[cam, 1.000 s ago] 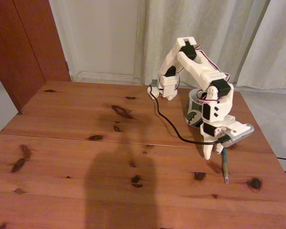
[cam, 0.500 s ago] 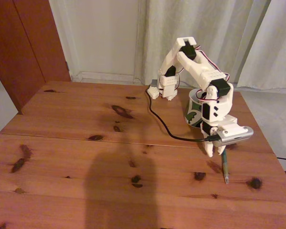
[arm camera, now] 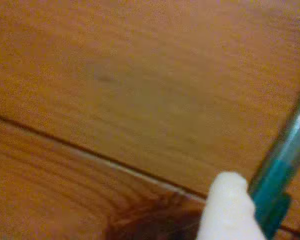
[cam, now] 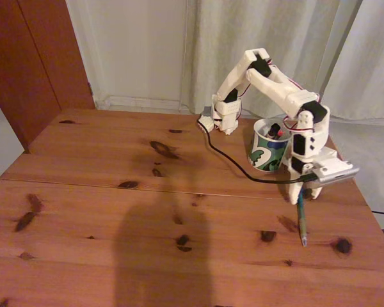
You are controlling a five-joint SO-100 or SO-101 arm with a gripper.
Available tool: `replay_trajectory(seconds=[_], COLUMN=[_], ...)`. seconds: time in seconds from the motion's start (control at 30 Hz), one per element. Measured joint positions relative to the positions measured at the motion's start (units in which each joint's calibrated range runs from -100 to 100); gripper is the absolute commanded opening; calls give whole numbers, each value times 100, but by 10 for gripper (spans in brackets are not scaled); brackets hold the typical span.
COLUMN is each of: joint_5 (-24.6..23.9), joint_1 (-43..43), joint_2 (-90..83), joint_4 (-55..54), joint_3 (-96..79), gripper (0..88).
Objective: Clean up the desk and place the pens and markers into the cup
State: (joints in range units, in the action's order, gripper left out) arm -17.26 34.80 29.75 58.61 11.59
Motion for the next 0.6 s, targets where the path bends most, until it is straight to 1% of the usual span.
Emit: replay_trajectory(seconds=[0.23,0.6], joint_5=[-205,-225], joint_1=[7,-154], joint_2=[0,0], joint_4=[0,0], joint_3=[0,0], gripper=[217,217])
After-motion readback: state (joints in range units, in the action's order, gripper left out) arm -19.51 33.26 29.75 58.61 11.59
